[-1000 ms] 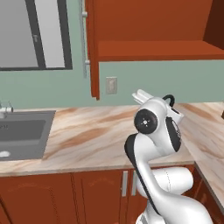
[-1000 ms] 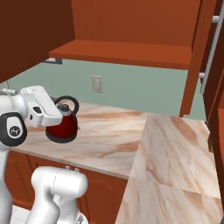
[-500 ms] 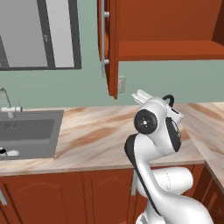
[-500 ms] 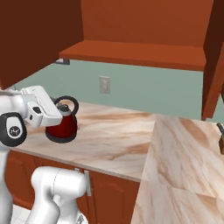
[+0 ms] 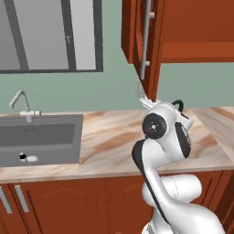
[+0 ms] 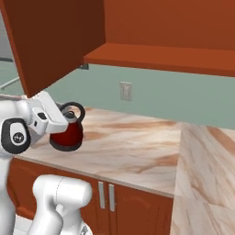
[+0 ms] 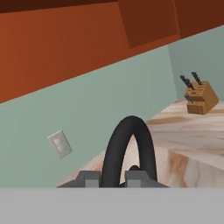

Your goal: Open the cabinet, pick the kettle from the cabinet, and place it in the sink.

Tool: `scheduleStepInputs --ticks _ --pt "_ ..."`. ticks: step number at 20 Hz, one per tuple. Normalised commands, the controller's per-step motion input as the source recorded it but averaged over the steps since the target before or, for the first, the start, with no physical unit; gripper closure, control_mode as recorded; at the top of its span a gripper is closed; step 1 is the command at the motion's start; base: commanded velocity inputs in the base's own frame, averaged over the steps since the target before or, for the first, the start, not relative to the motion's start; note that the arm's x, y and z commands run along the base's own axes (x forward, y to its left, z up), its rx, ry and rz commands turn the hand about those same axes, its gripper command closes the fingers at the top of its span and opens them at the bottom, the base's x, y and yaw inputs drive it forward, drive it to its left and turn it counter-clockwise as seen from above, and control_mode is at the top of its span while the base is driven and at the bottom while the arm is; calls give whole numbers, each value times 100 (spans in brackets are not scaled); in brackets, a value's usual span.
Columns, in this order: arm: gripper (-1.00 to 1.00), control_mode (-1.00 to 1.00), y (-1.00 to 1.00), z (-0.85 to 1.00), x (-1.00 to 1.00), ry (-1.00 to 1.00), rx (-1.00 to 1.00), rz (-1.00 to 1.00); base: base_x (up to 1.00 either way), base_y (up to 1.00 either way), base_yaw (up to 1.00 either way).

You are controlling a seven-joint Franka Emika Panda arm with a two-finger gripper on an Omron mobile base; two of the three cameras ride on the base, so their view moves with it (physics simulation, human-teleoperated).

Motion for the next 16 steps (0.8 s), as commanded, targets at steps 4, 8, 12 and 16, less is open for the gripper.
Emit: scheduleStepInputs --ticks 4,8,12,16 --pt "100 100 0 0 0 0 0 0 -62 50 -1" --pt "100 100 0 0 0 0 0 0 -52 44 0" --pt "100 100 0 0 0 0 0 0 -51 46 -2" --pt "100 100 0 0 0 0 0 0 -49 46 -5"
